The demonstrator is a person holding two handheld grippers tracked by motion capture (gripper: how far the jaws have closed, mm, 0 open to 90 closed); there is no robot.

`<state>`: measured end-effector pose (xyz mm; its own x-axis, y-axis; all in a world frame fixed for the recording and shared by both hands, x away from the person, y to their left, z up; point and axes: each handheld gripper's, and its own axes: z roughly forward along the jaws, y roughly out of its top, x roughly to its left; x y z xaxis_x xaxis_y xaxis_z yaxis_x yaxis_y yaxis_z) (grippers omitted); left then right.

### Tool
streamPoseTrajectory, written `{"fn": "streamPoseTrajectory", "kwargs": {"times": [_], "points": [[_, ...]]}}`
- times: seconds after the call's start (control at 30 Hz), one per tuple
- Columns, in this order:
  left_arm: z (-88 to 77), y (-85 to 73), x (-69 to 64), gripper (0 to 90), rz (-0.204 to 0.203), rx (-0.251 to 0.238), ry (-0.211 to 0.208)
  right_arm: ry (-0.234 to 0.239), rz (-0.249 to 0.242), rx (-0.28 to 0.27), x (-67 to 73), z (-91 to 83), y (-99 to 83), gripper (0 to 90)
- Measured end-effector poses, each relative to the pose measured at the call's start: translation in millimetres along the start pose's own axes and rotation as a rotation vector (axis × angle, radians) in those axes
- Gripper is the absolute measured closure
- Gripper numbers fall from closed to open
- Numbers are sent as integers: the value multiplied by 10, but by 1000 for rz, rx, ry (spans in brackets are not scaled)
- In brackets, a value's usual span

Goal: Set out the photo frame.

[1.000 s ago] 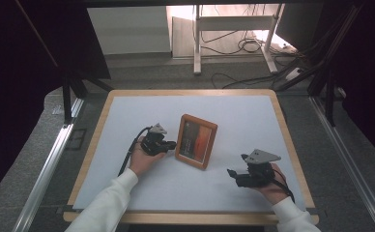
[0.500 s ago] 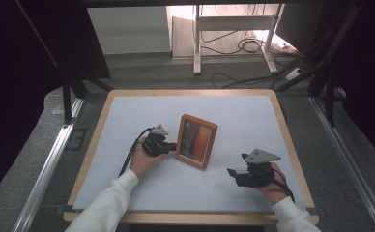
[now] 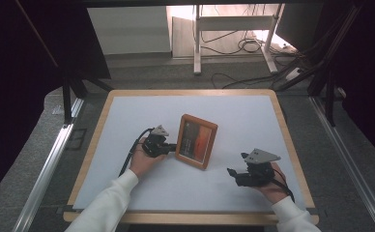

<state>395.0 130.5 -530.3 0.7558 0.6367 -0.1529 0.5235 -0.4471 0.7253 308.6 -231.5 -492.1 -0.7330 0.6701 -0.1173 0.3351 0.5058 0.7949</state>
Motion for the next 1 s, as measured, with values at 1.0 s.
{"fn": "streamPoseTrajectory", "kwargs": {"times": [1.0], "points": [[5, -31, -34, 900, 7, 10, 5, 0, -11, -9, 1, 10, 19, 231]]}}
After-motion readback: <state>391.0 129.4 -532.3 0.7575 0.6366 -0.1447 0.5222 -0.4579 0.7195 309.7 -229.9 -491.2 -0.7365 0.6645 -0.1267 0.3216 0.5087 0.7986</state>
